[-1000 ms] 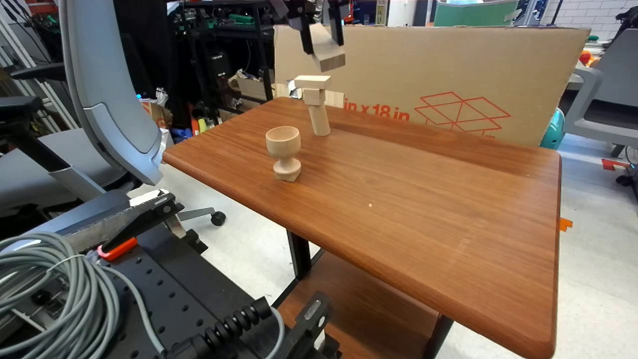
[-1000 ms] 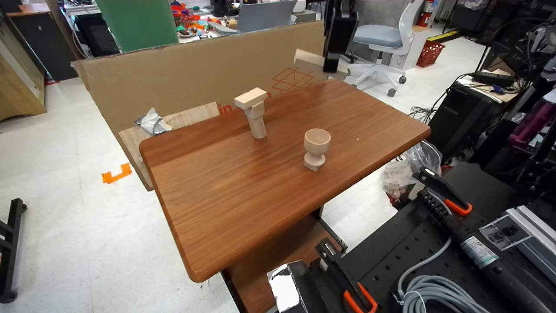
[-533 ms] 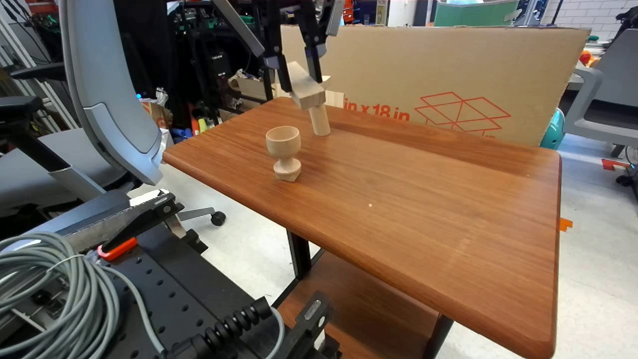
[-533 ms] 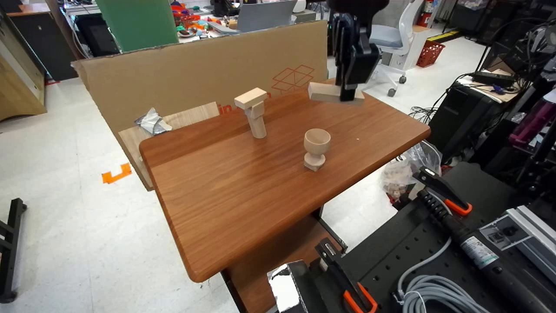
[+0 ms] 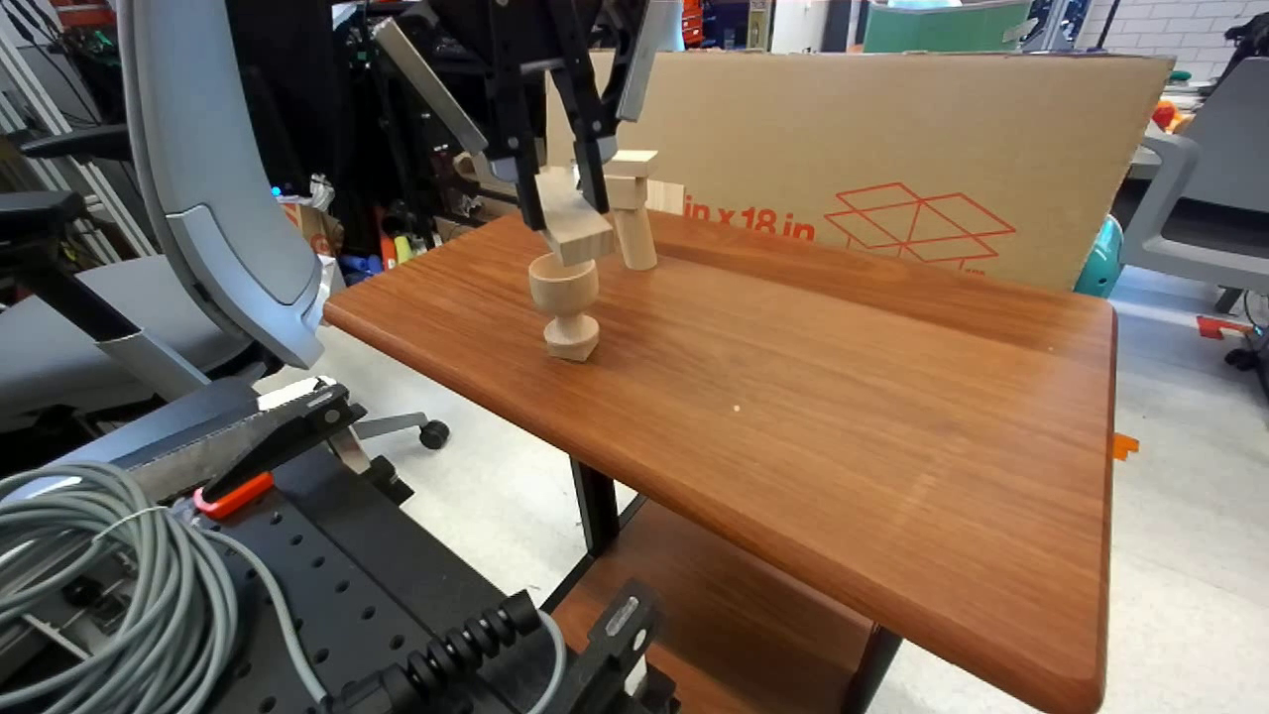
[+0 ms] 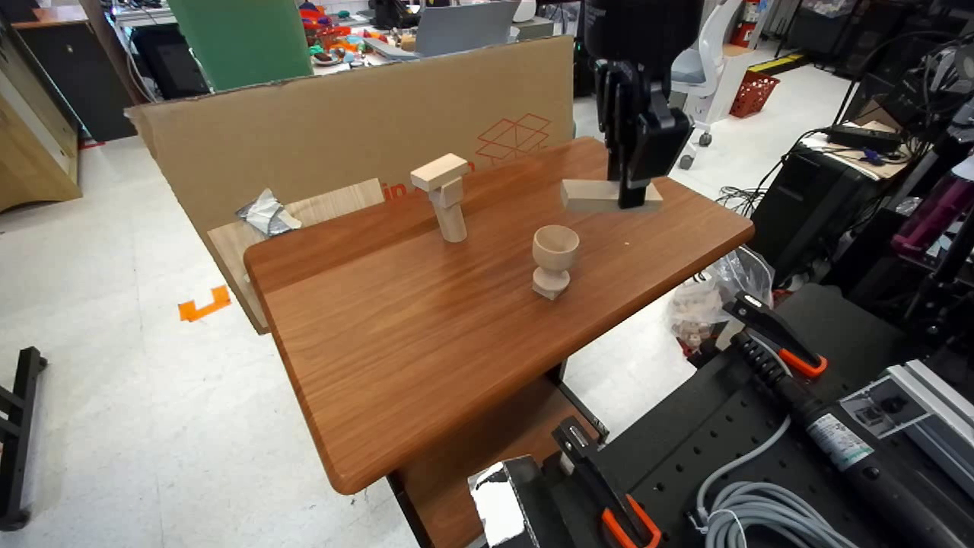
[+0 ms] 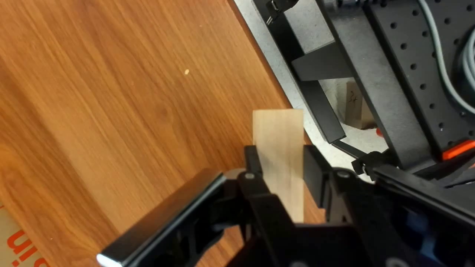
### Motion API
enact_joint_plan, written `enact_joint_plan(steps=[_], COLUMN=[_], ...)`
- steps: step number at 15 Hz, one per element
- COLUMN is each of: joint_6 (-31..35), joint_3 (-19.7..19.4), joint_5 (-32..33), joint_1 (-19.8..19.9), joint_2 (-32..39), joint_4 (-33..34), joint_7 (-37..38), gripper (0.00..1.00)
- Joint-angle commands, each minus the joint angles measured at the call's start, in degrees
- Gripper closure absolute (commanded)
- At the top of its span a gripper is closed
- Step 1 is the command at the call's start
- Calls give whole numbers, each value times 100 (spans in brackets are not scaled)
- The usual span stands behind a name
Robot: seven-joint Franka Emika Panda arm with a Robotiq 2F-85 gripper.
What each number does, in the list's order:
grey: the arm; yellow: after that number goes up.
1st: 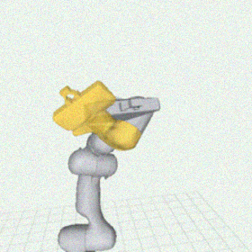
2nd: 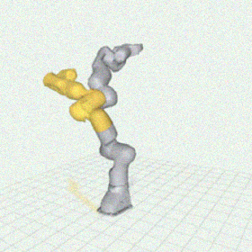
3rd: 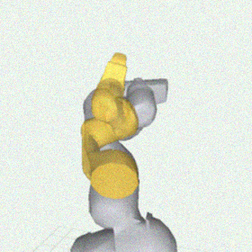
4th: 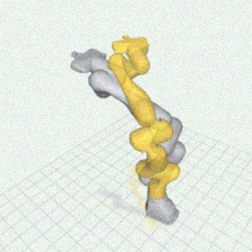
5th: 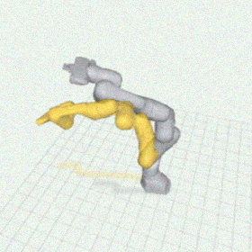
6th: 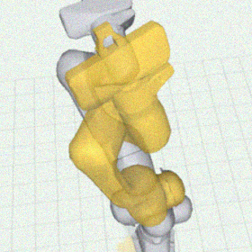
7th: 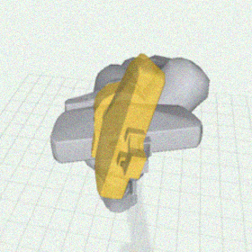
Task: Put the rectangular block on the cup
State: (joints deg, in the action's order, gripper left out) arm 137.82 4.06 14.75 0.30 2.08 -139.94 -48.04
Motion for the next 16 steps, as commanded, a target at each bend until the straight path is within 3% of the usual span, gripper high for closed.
enact_joint_plan(steps=[1,16], joint_6=[-207,-372], joint_3=[-46,20], joint_5=[218,302], joint_1=[-116,-322], joint_2=[52,933], joint_4=[44,834], joint_7=[124,479], gripper=[92,92])
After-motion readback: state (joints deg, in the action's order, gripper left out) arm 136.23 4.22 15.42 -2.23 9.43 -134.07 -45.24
